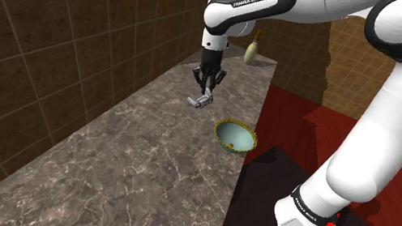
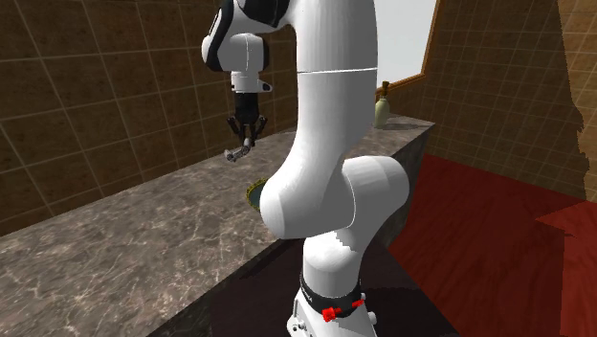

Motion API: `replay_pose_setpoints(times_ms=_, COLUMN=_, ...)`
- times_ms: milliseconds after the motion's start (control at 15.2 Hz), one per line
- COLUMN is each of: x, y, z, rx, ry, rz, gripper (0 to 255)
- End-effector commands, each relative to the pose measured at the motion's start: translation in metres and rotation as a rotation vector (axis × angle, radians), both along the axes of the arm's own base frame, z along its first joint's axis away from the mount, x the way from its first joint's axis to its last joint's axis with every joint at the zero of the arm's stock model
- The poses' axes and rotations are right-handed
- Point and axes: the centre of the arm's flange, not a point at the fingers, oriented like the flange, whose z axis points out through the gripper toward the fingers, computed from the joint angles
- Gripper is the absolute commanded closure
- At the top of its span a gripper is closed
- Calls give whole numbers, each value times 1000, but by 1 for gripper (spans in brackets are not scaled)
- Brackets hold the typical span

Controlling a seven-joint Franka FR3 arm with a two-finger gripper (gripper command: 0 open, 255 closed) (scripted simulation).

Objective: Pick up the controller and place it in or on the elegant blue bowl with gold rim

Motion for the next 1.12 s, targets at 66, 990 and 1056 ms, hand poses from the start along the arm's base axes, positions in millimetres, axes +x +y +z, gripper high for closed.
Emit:
replay_pose_setpoints(times_ms=66, x=-36, y=-18, z=3, rx=0, ry=0, rz=0, gripper=255)
replay_pose_setpoints(times_ms=990, x=-156, y=-77, z=-14, rx=0, ry=0, rz=0, gripper=255)
replay_pose_setpoints(times_ms=1056, x=-156, y=-77, z=-19, rx=0, ry=0, rz=0, gripper=255)
